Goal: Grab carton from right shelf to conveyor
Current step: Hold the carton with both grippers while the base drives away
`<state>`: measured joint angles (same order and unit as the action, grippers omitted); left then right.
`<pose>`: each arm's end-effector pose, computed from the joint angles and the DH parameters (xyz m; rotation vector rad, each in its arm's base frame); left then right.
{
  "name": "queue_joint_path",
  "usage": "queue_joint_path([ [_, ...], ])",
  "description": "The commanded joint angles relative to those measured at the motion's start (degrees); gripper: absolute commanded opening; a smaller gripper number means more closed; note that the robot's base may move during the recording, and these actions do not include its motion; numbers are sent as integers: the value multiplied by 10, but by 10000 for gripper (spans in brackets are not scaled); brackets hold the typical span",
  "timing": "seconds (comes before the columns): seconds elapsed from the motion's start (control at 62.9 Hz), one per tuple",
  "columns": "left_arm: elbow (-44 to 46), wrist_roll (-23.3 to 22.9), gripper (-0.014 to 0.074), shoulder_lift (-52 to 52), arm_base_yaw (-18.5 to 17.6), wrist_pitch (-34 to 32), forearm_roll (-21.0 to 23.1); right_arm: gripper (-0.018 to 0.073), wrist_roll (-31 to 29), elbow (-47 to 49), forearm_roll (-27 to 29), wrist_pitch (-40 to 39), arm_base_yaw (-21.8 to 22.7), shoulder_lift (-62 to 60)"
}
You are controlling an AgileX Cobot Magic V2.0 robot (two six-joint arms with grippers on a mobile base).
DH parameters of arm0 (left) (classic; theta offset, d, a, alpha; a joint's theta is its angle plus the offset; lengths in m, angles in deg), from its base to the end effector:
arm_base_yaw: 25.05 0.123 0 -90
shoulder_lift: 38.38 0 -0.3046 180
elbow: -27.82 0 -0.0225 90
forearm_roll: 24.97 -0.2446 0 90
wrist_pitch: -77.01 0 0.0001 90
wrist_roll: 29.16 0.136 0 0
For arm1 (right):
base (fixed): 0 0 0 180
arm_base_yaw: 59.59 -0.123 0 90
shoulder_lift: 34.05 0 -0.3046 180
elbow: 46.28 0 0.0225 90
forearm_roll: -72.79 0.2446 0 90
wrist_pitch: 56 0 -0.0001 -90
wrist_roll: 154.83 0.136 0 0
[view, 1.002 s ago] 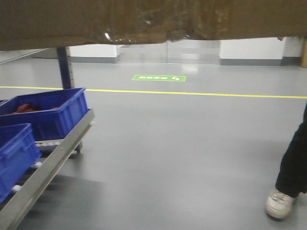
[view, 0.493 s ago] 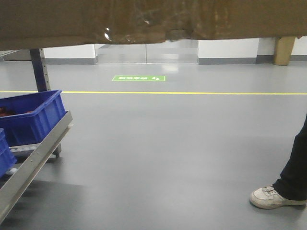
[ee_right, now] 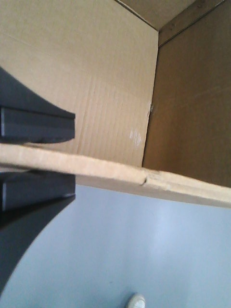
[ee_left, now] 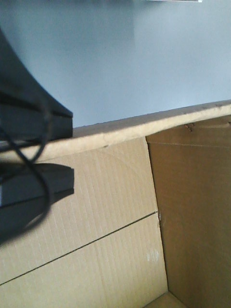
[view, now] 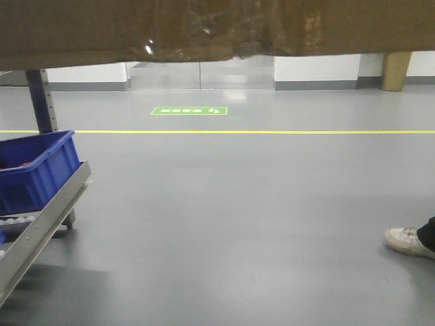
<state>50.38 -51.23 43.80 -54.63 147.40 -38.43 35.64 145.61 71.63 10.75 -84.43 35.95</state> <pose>0.2413 -0.1027 0.4834 0.1198 2.2443 -0.1942 0.1854 0.0830 0.4798 -0.2730 2.1805 0.3241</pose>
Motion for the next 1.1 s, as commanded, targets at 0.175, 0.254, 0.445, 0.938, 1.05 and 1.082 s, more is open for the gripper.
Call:
queue_joint_path([
  [0.175, 3, 4, -8, -8, 2, -4, -38, -68, -15, 2, -21, -17, 3, -11],
  [0.254, 3, 4, -8, -8, 2, -4, -38, -68, -15, 2, -21, -17, 3, -11],
  [0.445, 3, 4, -8, -8, 2, -4, -38, -68, -15, 2, -21, -17, 3, -11],
  [0.938, 3, 4, -8, -8, 2, -4, -38, -68, -15, 2, -21, -17, 3, -11],
  [1.05, 3, 4, -8, -8, 2, -4, -39, -68, -15, 2, -21, -18, 3, -11],
  [1.082, 3, 4, -8, -8, 2, -4, -39, -68, -15, 2, -21, -18, 3, -11],
])
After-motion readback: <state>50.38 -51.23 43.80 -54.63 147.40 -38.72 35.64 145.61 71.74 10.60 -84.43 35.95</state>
